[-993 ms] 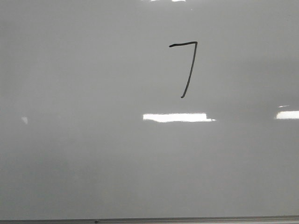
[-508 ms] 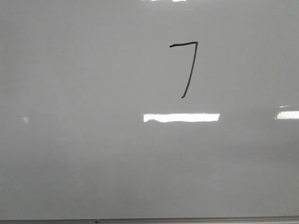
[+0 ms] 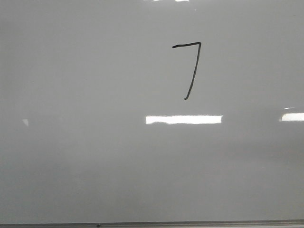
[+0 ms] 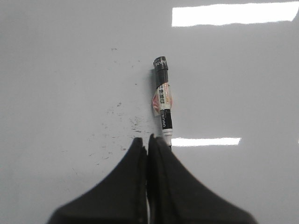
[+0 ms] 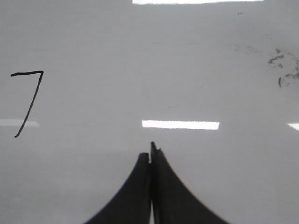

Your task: Write number 7 on whiteboard

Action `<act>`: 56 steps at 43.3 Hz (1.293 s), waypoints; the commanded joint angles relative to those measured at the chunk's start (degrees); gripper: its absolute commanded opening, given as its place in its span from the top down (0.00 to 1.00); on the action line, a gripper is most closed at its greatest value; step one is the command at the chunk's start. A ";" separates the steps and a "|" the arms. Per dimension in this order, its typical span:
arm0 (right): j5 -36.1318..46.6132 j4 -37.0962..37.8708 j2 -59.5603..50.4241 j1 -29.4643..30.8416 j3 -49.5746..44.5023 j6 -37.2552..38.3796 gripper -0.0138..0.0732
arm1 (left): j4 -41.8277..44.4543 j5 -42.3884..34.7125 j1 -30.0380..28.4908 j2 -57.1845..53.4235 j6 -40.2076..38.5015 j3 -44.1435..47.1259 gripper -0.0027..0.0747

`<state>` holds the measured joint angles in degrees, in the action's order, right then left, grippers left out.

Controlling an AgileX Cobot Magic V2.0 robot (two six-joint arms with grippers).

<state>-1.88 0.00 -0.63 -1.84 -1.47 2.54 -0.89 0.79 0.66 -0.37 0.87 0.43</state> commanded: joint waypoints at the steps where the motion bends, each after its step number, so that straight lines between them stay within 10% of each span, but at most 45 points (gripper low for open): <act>1: 5.33 0.58 -0.97 -0.06 0.12 -0.29 0.98 | -0.47 -4.80 -0.01 -0.70 -0.06 0.72 0.99; 56: 4.28 0.58 -1.02 1.58 0.12 -0.29 0.98 | -0.47 -4.80 -0.01 -0.70 -0.06 0.72 0.99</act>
<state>-1.98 0.00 -0.63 -0.56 -1.47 2.54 -0.89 0.79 0.66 -0.37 0.97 0.43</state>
